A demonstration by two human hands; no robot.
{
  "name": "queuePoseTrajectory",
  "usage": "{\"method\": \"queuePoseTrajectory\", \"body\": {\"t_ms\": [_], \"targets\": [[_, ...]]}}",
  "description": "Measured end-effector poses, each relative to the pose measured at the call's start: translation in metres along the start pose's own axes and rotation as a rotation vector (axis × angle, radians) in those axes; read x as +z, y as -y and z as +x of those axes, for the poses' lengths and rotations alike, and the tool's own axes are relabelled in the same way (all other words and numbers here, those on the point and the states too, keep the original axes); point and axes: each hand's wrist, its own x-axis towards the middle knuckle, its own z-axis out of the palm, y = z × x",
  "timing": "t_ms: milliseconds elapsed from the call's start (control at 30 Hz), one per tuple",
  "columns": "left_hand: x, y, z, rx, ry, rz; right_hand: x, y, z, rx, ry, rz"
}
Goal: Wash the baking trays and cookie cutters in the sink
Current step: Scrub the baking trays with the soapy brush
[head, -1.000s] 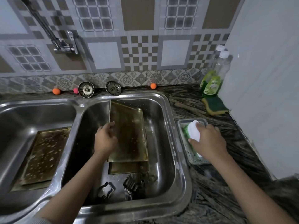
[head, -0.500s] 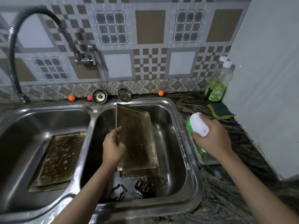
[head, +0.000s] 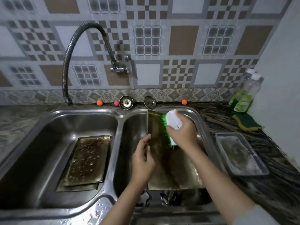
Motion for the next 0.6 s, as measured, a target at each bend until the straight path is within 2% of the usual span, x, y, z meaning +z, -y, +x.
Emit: {"method": "queuePoseTrajectory", "body": {"t_ms": [133, 200, 267, 333, 433, 500, 600], "targets": [[-0.027, 0.017, 0.033, -0.048, -0.2, 0.0, 0.034, 0.013, -0.051, -0.195, 0.239, 0.015], [-0.039, 0.017, 0.04, -0.014, -0.212, -0.011, 0.025, -0.005, -0.036, -0.166, 0.205, -0.038], [-0.035, 0.014, 0.037, 0.013, -0.11, -0.026, 0.018, -0.016, 0.0, -0.033, 0.092, -0.107], [-0.023, 0.015, 0.031, 0.02, -0.039, -0.041, 0.024, -0.006, 0.008, -0.009, 0.032, -0.061], [-0.023, 0.025, 0.048, -0.035, -0.134, -0.079, 0.046, 0.006, -0.039, -0.104, 0.177, 0.08], [-0.036, 0.03, 0.059, -0.059, -0.188, -0.1, 0.04, -0.007, -0.062, -0.139, 0.251, 0.091], [-0.037, 0.027, 0.05, -0.039, -0.077, -0.093, 0.02, -0.029, -0.023, 0.02, 0.12, 0.008]]}}
